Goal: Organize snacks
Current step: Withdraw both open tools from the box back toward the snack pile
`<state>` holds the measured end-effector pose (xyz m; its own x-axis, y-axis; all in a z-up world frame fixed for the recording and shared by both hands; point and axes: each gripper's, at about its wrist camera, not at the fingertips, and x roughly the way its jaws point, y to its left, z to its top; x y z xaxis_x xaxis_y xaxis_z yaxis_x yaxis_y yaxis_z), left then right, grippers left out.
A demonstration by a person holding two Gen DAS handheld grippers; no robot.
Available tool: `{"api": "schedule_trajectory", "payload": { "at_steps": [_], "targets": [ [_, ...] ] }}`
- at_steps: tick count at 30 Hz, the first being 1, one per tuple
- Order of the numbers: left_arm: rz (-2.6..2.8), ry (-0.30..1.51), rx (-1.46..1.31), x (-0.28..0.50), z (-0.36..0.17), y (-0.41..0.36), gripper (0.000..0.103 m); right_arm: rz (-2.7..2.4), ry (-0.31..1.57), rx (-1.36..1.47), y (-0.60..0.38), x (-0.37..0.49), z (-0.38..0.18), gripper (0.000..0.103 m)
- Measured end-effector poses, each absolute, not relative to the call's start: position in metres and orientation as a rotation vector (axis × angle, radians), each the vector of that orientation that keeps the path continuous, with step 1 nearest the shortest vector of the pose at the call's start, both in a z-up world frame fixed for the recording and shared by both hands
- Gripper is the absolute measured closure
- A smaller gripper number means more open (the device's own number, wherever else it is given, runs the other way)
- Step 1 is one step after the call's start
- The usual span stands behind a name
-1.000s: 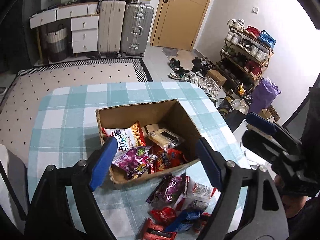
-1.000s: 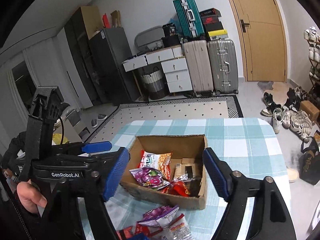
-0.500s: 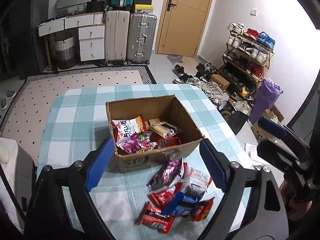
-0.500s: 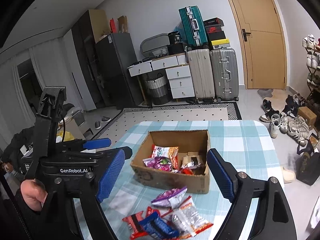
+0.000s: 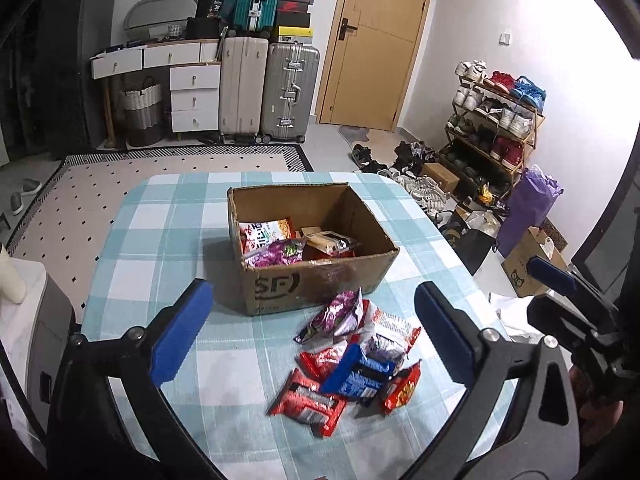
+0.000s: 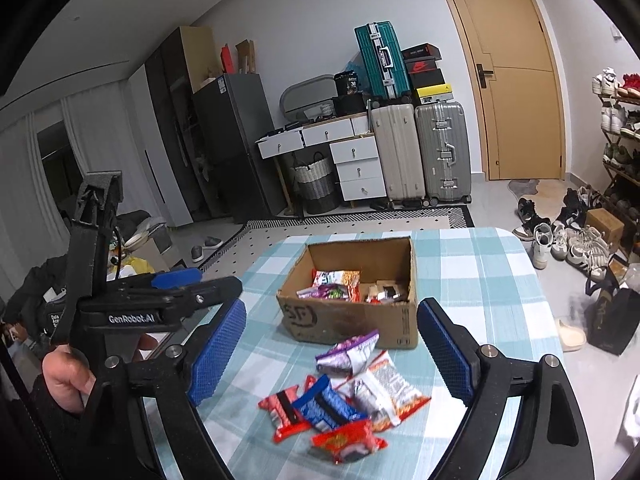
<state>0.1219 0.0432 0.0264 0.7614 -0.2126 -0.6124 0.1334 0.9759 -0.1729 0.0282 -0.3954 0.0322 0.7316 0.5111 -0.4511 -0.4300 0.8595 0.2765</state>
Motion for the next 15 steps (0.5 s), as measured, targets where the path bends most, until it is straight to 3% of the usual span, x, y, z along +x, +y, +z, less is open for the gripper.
{"api": "schedule_trajectory", "payload": {
  "at_steps": [15],
  "targets": [
    [-0.175, 0.692, -0.168, 0.071, -0.014, 0.055, 0.001, 0.491, 0.621, 0.191, -0.406, -0.018, -0.020, 0.013]
  ]
}}
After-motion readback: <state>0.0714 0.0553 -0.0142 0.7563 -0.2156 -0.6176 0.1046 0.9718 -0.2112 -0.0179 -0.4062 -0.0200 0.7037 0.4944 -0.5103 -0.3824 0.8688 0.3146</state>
